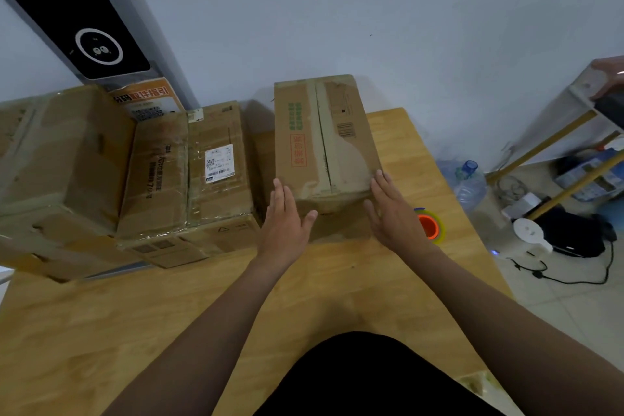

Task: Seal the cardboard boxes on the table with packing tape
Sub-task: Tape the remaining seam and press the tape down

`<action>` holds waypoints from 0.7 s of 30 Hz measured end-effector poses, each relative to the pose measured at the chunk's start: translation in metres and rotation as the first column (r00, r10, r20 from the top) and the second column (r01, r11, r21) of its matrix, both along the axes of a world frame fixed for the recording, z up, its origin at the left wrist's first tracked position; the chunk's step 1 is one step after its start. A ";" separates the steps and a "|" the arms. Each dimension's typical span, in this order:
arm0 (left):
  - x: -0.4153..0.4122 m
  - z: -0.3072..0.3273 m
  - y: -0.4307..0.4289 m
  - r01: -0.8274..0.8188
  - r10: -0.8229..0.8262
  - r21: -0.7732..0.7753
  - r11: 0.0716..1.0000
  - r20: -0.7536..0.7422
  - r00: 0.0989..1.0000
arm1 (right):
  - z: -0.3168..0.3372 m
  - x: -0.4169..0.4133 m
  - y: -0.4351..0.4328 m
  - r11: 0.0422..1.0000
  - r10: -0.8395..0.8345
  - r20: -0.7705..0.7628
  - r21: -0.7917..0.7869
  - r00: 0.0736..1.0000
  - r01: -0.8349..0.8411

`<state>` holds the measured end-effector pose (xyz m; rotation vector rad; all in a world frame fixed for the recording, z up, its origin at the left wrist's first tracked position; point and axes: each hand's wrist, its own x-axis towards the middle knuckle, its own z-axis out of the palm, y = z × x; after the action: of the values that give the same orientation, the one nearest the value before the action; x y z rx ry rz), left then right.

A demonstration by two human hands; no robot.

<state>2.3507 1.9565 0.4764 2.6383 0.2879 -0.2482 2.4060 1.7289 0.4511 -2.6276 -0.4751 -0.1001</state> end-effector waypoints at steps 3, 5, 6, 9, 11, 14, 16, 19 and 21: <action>0.012 0.012 -0.006 -0.129 0.126 -0.110 0.985 -0.033 0.991 | 0.013 0.007 0.013 0.994 -0.087 -0.082 0.060 0.993 0.092; 0.024 0.017 -0.004 -0.256 0.242 -0.199 0.946 -0.095 0.966 | 0.021 0.014 0.019 0.983 -0.165 -0.134 0.057 0.977 0.173; 0.029 0.018 -0.002 -0.299 0.279 -0.228 0.927 -0.116 0.953 | 0.023 0.018 0.022 0.976 -0.201 -0.159 0.049 0.967 0.211; 0.041 0.018 0.002 -0.371 0.338 -0.298 0.880 -0.156 0.928 | 0.028 0.032 0.027 0.950 -0.276 -0.186 0.099 0.943 0.298; 0.047 0.015 0.002 -0.402 0.358 -0.330 0.854 -0.188 0.915 | 0.027 0.039 0.028 0.932 -0.298 -0.213 0.145 0.930 0.332; 0.051 0.008 0.006 -0.407 0.356 -0.346 0.846 -0.203 0.912 | 0.022 0.046 0.025 0.900 -0.315 -0.306 0.203 0.898 0.385; 0.054 0.001 0.010 -0.405 0.349 -0.367 0.838 -0.212 0.913 | 0.018 0.051 0.022 0.870 -0.308 -0.394 0.251 0.866 0.424; 0.055 -0.006 0.015 -0.397 0.341 -0.382 0.835 -0.207 0.917 | 0.014 0.054 0.021 0.825 -0.291 -0.498 0.302 0.817 0.478; 0.054 -0.008 0.015 -0.405 0.352 -0.388 0.827 -0.204 0.914 | 0.010 0.056 0.022 0.788 -0.294 -0.552 0.322 0.780 0.525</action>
<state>2.4051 1.9719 0.4683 2.0822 0.7090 -0.3014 2.4617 1.7509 0.4615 -2.1201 0.2985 0.2623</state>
